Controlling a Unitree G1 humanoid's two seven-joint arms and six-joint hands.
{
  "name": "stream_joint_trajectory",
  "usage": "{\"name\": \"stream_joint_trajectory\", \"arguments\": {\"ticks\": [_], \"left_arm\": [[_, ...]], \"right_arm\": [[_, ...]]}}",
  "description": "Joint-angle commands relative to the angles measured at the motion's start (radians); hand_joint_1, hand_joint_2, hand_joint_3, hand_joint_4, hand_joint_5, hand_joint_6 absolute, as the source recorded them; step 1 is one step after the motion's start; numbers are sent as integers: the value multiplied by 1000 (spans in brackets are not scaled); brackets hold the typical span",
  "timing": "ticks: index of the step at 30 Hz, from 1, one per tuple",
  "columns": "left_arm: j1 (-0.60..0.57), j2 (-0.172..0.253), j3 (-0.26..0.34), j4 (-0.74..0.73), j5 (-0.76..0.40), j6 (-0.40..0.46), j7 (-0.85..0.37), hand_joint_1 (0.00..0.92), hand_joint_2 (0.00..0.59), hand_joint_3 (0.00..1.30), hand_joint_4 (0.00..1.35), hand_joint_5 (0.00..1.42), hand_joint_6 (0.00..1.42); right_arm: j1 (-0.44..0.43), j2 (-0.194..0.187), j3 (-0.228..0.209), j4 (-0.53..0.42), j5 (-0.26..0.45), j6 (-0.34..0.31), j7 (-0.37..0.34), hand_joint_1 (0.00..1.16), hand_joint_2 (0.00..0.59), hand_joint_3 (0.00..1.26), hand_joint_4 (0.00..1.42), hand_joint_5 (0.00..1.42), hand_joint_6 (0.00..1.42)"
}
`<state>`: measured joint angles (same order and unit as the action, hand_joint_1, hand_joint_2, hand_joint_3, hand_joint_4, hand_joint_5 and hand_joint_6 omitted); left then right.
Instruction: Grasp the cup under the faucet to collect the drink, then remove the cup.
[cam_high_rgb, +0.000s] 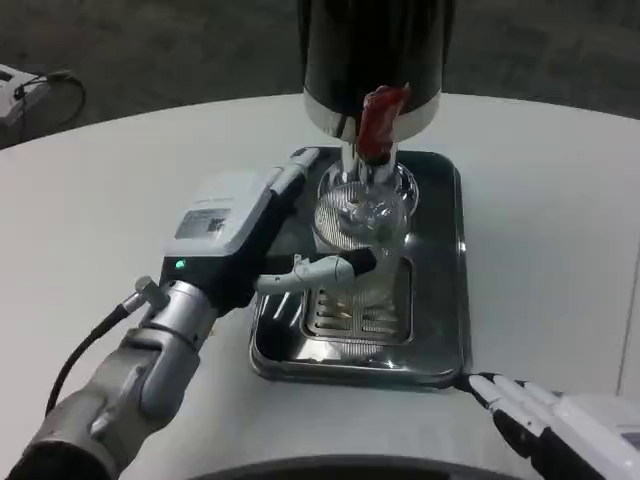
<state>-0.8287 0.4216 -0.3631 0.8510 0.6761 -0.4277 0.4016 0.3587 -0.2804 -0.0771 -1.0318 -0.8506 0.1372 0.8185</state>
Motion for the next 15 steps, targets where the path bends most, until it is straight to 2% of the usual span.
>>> {"name": "stream_joint_trajectory", "arguments": {"ticks": [1,10,15], "left_arm": [[40,30,29,-53,-28,-20,-13,0,13,106,128,428,497],[174,100,133,-266,-106,-56,-65,0,5,132,127,438,476],[282,135,224,-437,-202,-78,-134,0,9,196,179,411,455]], "right_arm": [[5,-5,10,-5,-11,9,-14,254,442,33,0,0,0],[-5,-6,26,-6,-20,22,-18,254,438,34,0,0,0],[-2,-11,24,-10,-16,27,-20,253,437,34,0,0,0]]}}
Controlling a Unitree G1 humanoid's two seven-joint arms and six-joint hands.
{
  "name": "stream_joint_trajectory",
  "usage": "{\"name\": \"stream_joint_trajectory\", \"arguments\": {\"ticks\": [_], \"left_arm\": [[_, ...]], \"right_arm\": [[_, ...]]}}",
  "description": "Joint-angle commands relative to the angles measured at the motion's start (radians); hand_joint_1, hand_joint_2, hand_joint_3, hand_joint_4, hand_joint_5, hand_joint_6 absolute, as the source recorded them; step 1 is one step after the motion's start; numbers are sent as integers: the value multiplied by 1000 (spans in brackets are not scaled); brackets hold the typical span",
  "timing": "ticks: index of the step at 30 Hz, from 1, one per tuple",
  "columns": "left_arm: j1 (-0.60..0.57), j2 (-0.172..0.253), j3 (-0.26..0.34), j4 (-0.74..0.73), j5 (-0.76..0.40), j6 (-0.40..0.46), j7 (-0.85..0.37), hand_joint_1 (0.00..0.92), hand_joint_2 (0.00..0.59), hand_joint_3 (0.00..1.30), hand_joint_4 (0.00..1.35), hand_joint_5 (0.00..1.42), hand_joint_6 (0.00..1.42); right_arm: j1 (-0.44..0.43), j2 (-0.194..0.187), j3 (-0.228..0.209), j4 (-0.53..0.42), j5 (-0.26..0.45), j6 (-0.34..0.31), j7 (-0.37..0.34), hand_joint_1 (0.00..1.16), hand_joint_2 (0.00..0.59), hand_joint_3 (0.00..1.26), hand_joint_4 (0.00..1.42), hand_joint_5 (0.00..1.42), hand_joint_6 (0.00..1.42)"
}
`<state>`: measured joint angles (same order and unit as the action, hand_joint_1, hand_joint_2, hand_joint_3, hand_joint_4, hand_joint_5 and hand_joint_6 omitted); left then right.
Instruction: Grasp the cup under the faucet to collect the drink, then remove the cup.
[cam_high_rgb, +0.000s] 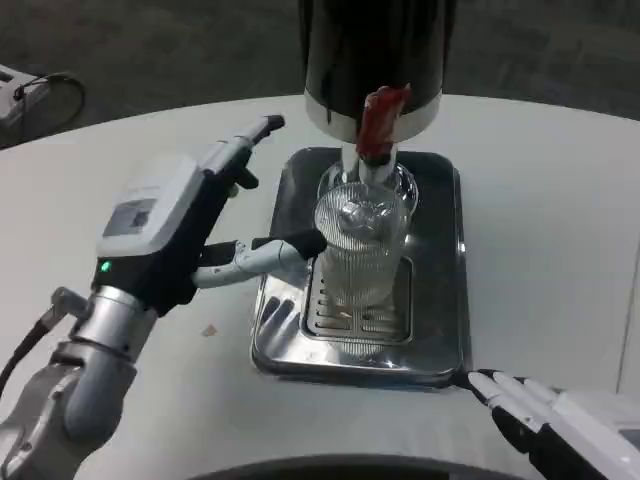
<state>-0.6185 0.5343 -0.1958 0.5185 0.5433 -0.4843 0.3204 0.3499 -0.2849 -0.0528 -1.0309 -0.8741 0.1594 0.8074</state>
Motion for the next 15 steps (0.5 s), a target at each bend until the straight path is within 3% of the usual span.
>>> {"name": "stream_joint_trajectory", "arguments": {"ticks": [1,8,13,15], "left_arm": [[90,26,77,-144,-102,-29,-78,0,10,199,181,407,454],[144,20,183,-374,-367,-7,-307,0,52,267,261,390,415],[101,4,229,-473,-661,170,-538,0,69,266,259,396,410],[87,0,241,-498,-728,238,-598,0,78,256,256,395,391]], "right_arm": [[6,-8,0,-12,7,4,-9,253,437,34,0,0,0],[12,-3,-10,-16,10,-10,-15,253,437,34,0,0,0],[25,13,-18,-16,11,-38,-21,253,438,34,0,0,0],[28,16,-26,-16,15,-47,-20,253,440,34,0,0,0]]}}
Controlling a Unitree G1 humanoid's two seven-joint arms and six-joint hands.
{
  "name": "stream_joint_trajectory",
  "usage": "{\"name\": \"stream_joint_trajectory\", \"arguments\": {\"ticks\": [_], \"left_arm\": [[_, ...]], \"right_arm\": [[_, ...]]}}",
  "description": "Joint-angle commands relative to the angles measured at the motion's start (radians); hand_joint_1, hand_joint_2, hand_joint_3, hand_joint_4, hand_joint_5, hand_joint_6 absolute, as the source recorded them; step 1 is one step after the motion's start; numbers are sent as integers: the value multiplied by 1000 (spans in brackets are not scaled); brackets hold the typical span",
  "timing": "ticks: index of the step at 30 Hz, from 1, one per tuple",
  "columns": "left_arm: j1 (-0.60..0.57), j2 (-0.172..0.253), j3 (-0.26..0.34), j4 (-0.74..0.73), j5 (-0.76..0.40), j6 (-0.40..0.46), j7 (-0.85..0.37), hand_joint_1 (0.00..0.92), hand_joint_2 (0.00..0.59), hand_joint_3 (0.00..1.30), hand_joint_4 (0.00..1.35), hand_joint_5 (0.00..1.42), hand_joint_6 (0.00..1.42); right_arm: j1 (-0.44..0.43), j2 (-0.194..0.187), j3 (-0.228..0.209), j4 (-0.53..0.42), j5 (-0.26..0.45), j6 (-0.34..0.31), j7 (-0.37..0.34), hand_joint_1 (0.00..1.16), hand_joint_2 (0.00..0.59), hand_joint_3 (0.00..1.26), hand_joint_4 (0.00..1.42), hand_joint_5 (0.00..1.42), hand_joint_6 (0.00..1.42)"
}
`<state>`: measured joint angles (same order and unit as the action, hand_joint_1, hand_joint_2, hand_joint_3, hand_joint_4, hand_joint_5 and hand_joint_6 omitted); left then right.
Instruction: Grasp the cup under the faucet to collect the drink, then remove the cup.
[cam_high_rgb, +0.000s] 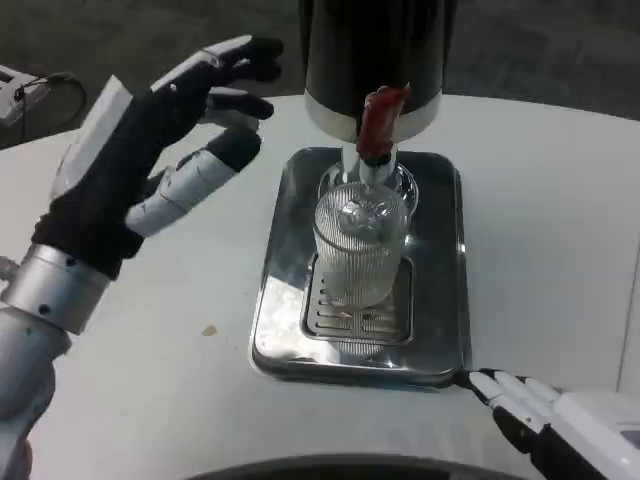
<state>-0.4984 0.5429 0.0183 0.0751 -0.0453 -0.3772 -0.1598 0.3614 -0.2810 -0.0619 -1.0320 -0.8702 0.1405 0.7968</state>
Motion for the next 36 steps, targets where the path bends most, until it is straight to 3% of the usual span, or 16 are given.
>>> {"name": "stream_joint_trajectory", "arguments": {"ticks": [1,7,11,22,36], "left_arm": [[-43,-7,29,-68,-172,169,-151,0,79,256,256,394,390],[-115,16,32,-131,-277,395,-302,0,91,247,236,371,367],[-149,18,28,-155,-266,462,-341,0,89,246,223,368,352],[-208,-32,33,-167,-245,507,-344,0,92,246,220,360,339],[-226,-115,70,-155,-246,476,-312,0,103,246,219,359,344]], "right_arm": [[17,15,-22,-15,15,-32,-6,253,440,34,0,0,0],[38,42,-42,-15,28,-76,-11,254,444,41,0,0,0],[53,60,-63,-15,38,-98,-10,256,448,43,0,0,0],[110,99,-131,-15,77,-171,-15,260,451,44,0,0,1],[114,120,-146,-15,81,-192,-2,275,445,44,0,0,2]]}}
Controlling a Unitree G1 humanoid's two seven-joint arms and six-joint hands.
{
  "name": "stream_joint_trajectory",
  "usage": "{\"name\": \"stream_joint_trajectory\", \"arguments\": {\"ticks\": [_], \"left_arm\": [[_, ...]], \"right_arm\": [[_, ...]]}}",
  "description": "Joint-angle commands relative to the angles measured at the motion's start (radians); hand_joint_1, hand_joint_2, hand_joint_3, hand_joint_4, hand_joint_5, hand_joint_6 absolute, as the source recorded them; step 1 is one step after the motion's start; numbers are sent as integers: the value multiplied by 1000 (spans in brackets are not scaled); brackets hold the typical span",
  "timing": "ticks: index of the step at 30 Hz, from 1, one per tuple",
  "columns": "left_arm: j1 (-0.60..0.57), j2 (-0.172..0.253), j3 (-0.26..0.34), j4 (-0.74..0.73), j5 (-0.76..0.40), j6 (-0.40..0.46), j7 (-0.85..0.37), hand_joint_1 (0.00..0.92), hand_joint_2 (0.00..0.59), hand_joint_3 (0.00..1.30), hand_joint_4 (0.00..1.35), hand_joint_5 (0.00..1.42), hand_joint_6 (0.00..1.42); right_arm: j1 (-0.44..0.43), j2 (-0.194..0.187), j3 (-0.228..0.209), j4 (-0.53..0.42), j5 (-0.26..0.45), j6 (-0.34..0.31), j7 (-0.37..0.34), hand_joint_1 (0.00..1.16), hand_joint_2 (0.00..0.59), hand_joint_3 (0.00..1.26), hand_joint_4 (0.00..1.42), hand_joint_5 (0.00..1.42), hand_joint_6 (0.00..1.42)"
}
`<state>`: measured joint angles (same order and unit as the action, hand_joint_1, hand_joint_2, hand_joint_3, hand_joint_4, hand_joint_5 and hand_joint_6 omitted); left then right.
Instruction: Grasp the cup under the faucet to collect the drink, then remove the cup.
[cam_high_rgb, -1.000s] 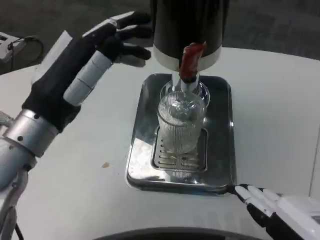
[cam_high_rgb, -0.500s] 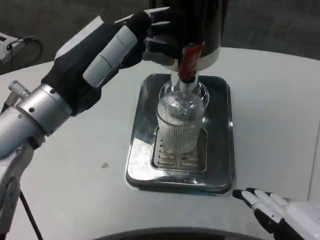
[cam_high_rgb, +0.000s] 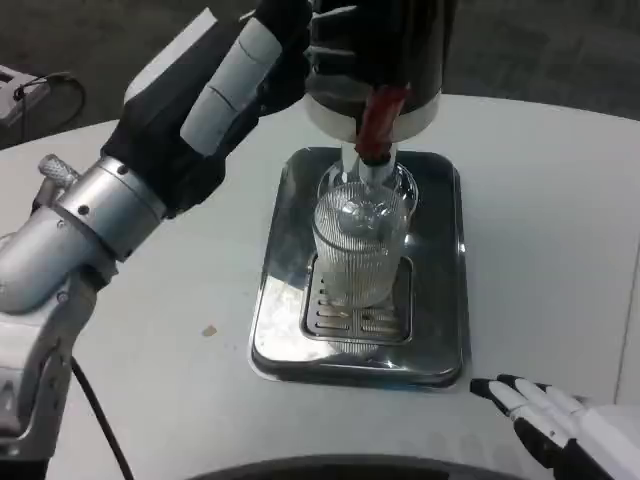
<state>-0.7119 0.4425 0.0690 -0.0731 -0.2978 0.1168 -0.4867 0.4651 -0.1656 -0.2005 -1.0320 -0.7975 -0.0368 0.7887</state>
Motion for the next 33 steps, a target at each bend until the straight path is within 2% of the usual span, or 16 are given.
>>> {"name": "stream_joint_trajectory", "arguments": {"ticks": [1,18,33], "left_arm": [[-13,-17,20,-3,9,-19,16,0,104,246,220,359,345],[-52,-96,-40,131,97,-42,13,0,115,246,209,345,349],[-110,-72,-127,281,194,-53,-69,0,114,230,185,321,327]], "right_arm": [[9,4,-7,-15,8,-16,6,276,445,44,0,0,2],[16,7,-17,-15,14,-12,16,285,444,53,0,0,2],[18,-8,-30,-15,30,8,22,288,444,54,0,0,0]]}}
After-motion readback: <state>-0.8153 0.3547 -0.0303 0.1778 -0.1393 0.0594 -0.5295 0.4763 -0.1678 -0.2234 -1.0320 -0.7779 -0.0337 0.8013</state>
